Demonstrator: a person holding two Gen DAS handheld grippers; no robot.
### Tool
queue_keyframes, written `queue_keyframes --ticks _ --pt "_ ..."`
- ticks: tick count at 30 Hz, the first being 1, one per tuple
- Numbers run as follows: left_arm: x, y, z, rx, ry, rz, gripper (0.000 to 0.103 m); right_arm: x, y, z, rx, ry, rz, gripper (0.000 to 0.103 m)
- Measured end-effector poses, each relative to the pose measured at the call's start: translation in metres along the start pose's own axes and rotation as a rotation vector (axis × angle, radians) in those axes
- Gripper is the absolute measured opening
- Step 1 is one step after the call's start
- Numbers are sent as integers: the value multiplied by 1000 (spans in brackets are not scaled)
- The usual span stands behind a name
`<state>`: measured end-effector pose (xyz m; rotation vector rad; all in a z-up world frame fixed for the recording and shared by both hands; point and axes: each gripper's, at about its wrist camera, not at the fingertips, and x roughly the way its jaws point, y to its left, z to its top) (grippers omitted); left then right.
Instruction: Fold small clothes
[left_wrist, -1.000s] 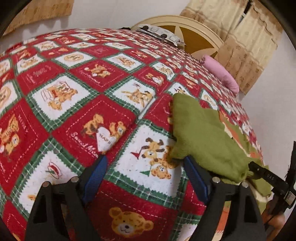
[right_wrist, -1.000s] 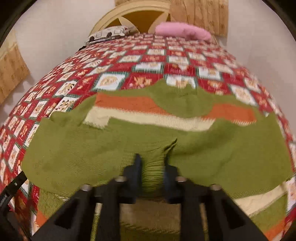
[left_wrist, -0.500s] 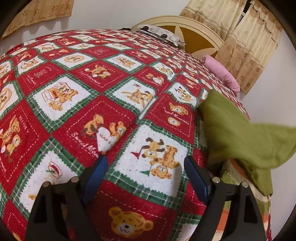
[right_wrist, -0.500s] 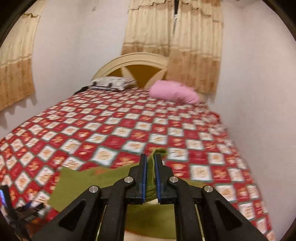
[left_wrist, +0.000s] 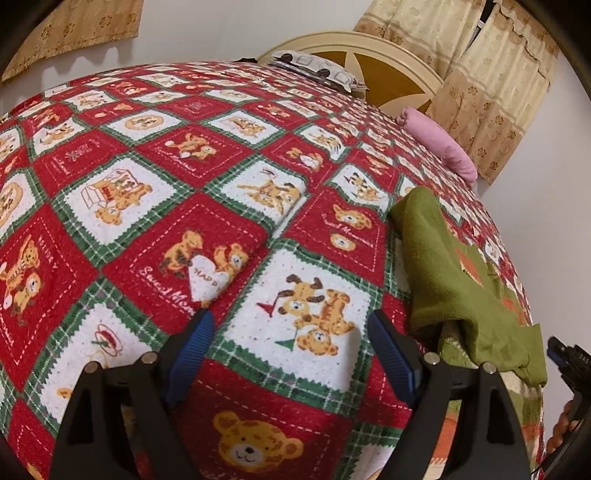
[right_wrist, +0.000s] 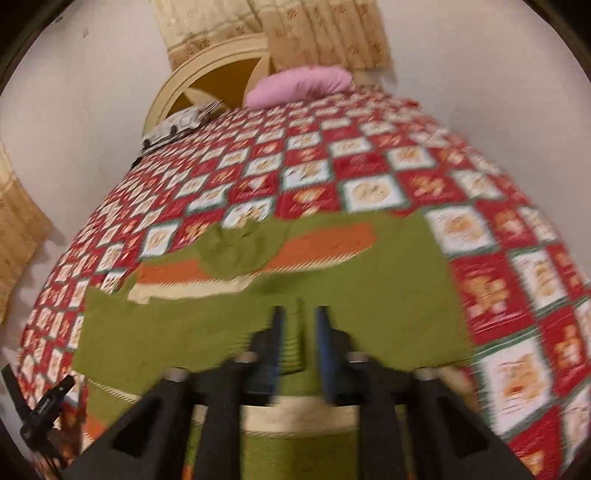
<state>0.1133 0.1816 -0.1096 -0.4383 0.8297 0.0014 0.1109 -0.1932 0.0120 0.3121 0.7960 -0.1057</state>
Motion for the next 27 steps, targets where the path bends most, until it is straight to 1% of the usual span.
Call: queue_keyframes --ticks 1,5,6,7,8,9,10,11,12,13,15,16,18,20,21,23,25,27 --pt "-1 0 -1 1 -1 -1 87 8 5 -2 -12 17 1 61" --pt "-1 0 0 2 -1 -1 87 39 29 -13 -67 79 7 62" --pt "-1 0 -1 4 -1 -2 87 49 33 -15 -78 115 -40 62" --pt "-1 0 0 9 0 1 88 57 35 -17 -87 143 -67 61" --pt "-1 -1 -1 13 0 3 88 65 37 -20 -96 170 -70 58" --pt "-1 -1 -1 15 0 2 88 66 40 -22 -118 162 -81 47" --pt "-2 -1 -1 17 0 -5 90 64 47 -23 -158 142 -91 16" --pt "-3 -1 -2 20 -2 -12 91 62 53 -22 -179 149 -67 4" --pt "-3 -2 -2 23 -5 -15 91 57 56 -20 -189 137 -76 4" --pt "-6 -4 -2 34 -16 -25 91 49 60 -17 -204 103 -91 4" --pt "-10 -10 -4 65 -37 -49 92 23 73 -8 -265 -6 -90 4" --pt "-12 -15 -4 88 -45 -51 93 9 77 -1 -277 -54 -89 4" --pt "-13 -24 -5 132 -53 -48 94 -10 82 10 -280 -115 -75 4" --pt "-15 -38 -6 194 -59 -61 94 -28 85 22 -285 -169 -78 4" --pt "-15 -47 -7 233 -59 -71 94 -37 85 27 -284 -193 -81 4" --pt "-14 -62 -9 276 -60 -78 94 -49 86 34 -278 -229 -89 4" --pt "-12 -74 -10 304 -56 -88 95 -58 82 38 -280 -259 -124 4" --pt "-8 -84 -10 331 -49 -80 95 -59 72 41 -279 -263 -158 4"
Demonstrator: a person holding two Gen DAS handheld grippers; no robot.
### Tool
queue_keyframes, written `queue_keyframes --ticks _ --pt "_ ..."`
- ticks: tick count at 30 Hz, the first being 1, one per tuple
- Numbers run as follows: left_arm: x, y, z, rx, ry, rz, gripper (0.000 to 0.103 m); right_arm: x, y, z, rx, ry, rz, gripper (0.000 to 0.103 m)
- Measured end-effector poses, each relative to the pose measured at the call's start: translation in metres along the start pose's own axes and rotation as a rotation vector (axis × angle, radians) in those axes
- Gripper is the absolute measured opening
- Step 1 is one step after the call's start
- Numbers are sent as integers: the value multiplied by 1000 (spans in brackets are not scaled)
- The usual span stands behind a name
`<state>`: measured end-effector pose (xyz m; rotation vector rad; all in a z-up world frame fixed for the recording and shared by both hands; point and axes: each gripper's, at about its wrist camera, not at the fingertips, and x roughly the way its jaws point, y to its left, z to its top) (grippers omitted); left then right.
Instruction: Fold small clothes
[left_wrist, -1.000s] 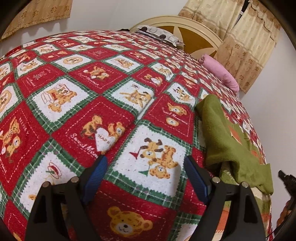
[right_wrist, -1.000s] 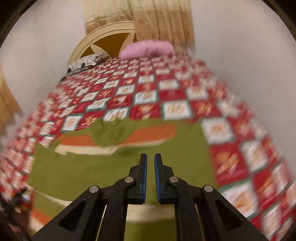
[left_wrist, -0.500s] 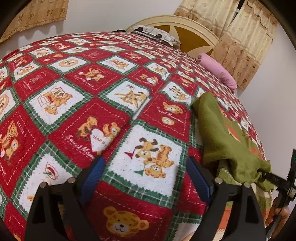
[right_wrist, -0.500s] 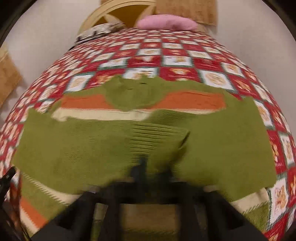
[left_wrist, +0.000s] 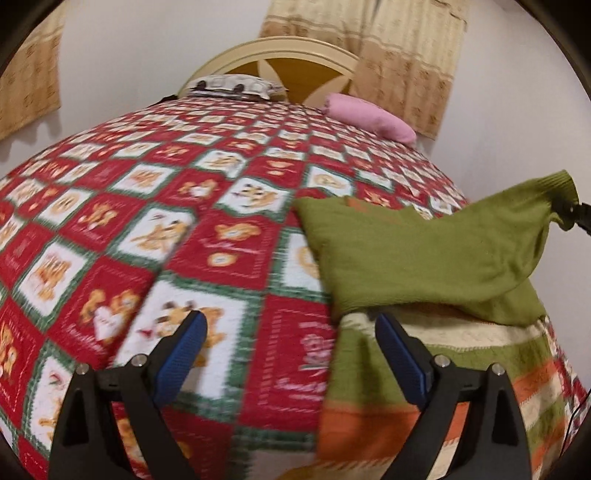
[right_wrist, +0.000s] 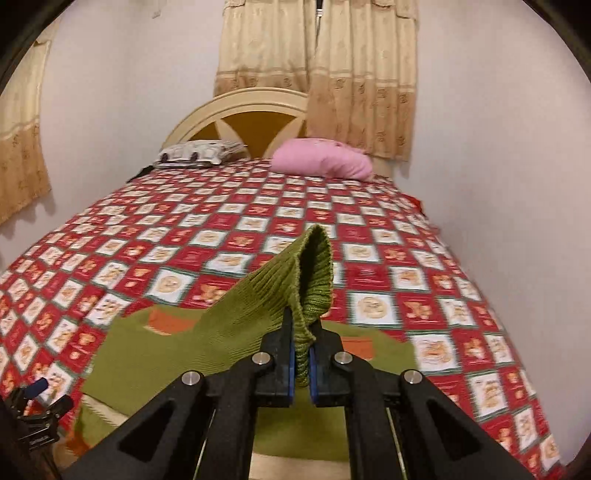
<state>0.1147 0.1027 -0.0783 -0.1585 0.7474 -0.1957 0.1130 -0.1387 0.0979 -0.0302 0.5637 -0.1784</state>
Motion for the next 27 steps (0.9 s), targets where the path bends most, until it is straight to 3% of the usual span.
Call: queue_keyframes --ticks 6,8,11,12,13,17,19,22,26,27 --pt "35 -25 1 120 146 171 97 42 -20 -42 -26 128 -36 5" --pt "36 -24 2 118 151 195 100 61 -22 -60 -50 188 -46 5" --pt "37 -23 6 102 165 256 103 87 -27 -89 -85 298 -98 13" --pt "38 -22 8 89 174 259 103 92 -32 -96 -76 324 -121 20" --pt "38 -21 9 74 185 259 103 92 -40 -101 -51 330 -150 25" --pt "45 -33 11 72 196 279 103 75 -70 -101 86 291 -313 25" --pt "54 -42 16 86 201 309 103 59 -74 -94 142 232 -275 25" --pt "62 -47 23 76 196 355 103 52 -57 -87 117 196 -117 25" --pt "60 -36 27 76 183 385 103 77 -26 -93 56 271 115 25" --pt "59 -32 28 84 179 380 103 88 -21 -99 38 317 121 25"
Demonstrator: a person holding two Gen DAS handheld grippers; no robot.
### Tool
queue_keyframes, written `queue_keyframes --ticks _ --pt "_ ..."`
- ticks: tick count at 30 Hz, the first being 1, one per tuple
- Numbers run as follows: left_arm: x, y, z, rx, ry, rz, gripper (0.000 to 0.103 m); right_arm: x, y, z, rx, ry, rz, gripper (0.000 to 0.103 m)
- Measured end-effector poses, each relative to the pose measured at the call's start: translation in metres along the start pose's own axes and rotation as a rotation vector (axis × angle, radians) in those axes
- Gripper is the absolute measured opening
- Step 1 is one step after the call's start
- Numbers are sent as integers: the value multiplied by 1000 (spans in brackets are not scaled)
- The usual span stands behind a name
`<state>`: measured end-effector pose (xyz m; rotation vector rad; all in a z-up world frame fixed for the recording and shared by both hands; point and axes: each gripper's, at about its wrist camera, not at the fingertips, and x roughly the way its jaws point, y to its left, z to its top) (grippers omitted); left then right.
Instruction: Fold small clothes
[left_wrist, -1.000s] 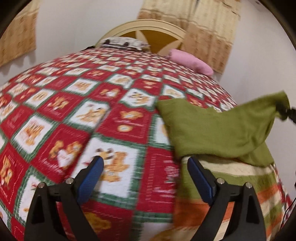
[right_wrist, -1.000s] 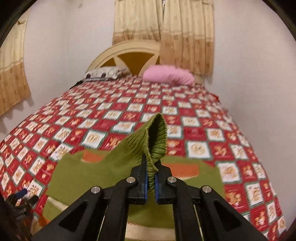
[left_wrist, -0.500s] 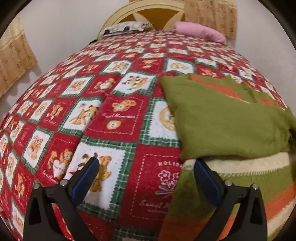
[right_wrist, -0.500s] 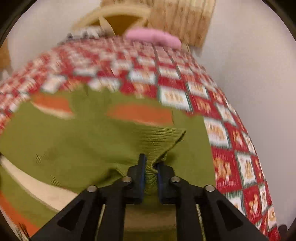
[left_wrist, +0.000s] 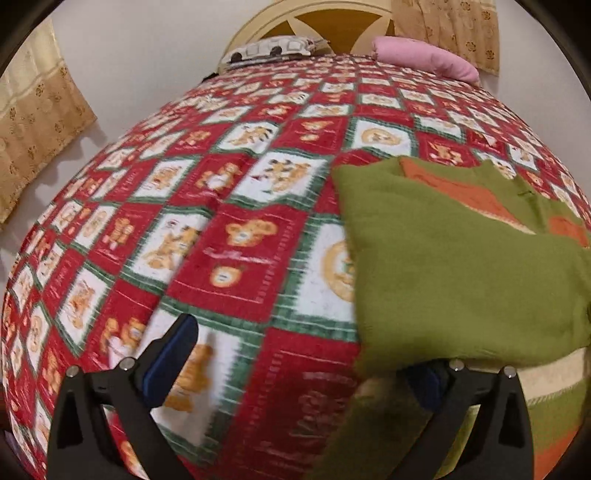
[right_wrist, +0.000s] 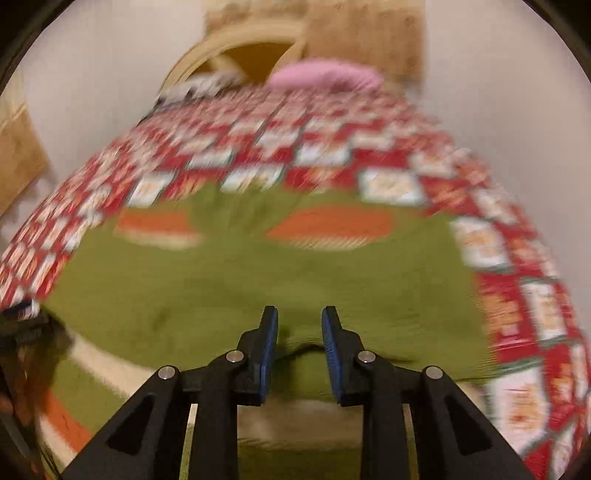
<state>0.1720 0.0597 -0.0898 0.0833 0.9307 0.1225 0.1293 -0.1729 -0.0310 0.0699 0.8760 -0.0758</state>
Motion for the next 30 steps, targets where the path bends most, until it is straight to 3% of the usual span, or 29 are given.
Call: queue_keyframes --ticks 1,6,10,14,16,17,21,24,30 --pt "-1 9 0 11 -1 -33 103 12 0 -4 -8 39 -20 27" --pt "-3 33 -1 -14 9 -175 103 9 -22 -7 90 12 61 29" --pt "-14 34 -12 3 -19 -210 103 9 -14 -11 63 -14 32 29" --pt "-24 45 -29 32 -51 -168 103 13 -7 -7 22 -5 -23 33" --pt "-27 57 -37 26 -38 -195 103 5 -11 -5 35 16 -23 34" --pt "-31 67 -41 8 -38 -235 103 -9 -16 -9 59 1 -21 35" --pt "-56 99 -66 -43 -104 -415 103 -67 -41 -35 133 -82 -22 53" --pt "-70 106 -85 -31 -130 -494 103 -117 -62 -69 143 -118 -40 53" --pt "-98 112 -130 18 -108 -627 103 -211 -104 -148 181 -153 -138 53"
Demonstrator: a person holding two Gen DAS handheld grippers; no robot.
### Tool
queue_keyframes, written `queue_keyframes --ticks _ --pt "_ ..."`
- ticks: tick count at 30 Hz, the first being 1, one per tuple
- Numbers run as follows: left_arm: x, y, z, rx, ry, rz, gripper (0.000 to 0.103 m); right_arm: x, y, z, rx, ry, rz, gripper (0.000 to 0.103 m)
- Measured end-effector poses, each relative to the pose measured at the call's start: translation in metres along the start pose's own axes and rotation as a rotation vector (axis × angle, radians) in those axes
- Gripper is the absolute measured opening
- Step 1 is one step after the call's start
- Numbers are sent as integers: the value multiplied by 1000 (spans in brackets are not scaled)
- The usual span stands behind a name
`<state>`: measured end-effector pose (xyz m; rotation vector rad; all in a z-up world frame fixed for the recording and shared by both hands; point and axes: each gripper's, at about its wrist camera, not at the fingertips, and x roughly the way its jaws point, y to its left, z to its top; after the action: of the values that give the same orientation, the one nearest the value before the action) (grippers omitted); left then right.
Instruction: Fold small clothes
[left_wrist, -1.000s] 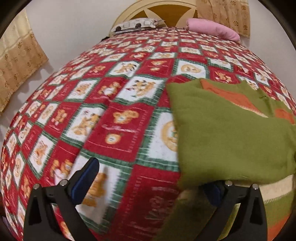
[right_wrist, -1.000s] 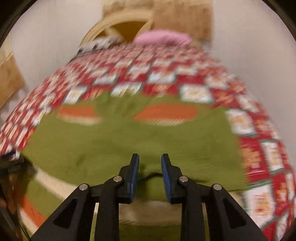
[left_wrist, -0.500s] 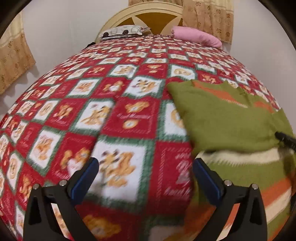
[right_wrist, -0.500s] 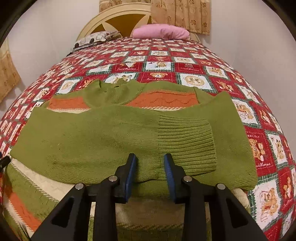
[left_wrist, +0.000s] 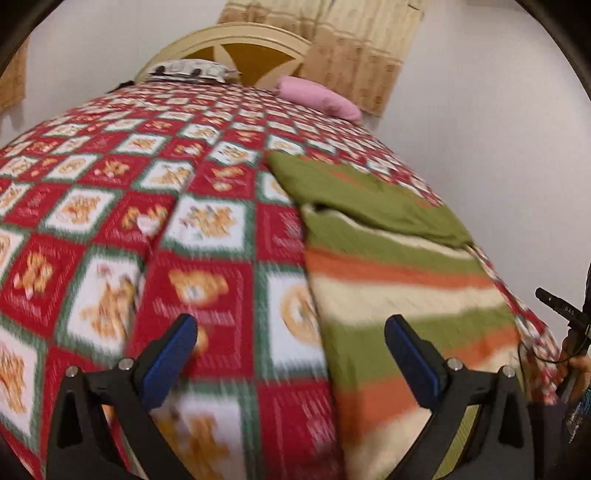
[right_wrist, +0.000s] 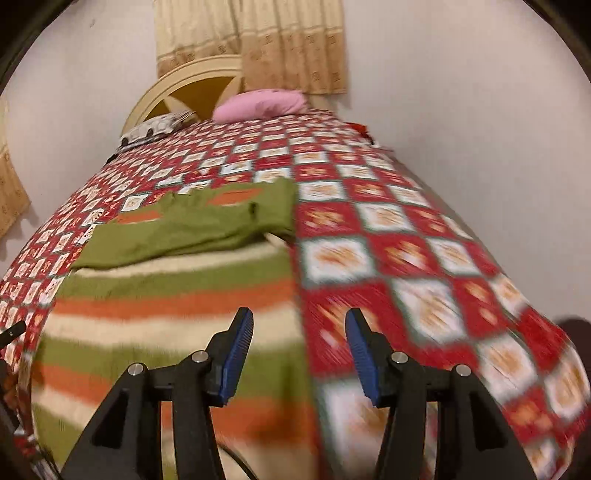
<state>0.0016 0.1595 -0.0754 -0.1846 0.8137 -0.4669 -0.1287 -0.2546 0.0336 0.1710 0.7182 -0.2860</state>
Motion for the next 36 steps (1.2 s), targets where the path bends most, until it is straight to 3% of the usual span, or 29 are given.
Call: queue_keyframes --ticks 3,6,9,12,16,19,24,29,30,34,36 --pt "-13 -12 -18 40 20 -43 103 -50 -24 -22 12 -28 0 53" --pt "-22 -26 -33 104 34 -56 103 -80 -28 -41 -17 2 99 57" --pt "-27 -39 -48 144 51 -62 103 -84 -19 -61 -71 71 185 58" --pt "-32 -41 -61 118 67 -86 103 -81 -9 -79 -109 120 278 58" --pt "-33 -45 -79 69 107 -126 100 -64 3 -101 -147 157 193 58" --pt "-33 -53 -87 93 117 -119 93 -51 1 -110 -99 165 187 58" --pt "-31 -61 -94 95 143 -142 90 -32 -3 -119 -7 172 206 54" --pt "-35 -63 -101 92 143 -145 83 -22 11 -133 -45 198 196 52" --pt "-35 -63 -102 93 145 -149 80 -24 15 -135 -69 203 187 50" --pt "-34 -73 -106 144 163 -120 59 -25 21 -139 -125 243 173 17" --pt "-34 -73 -106 148 166 -112 54 -24 19 -140 -114 262 199 14"
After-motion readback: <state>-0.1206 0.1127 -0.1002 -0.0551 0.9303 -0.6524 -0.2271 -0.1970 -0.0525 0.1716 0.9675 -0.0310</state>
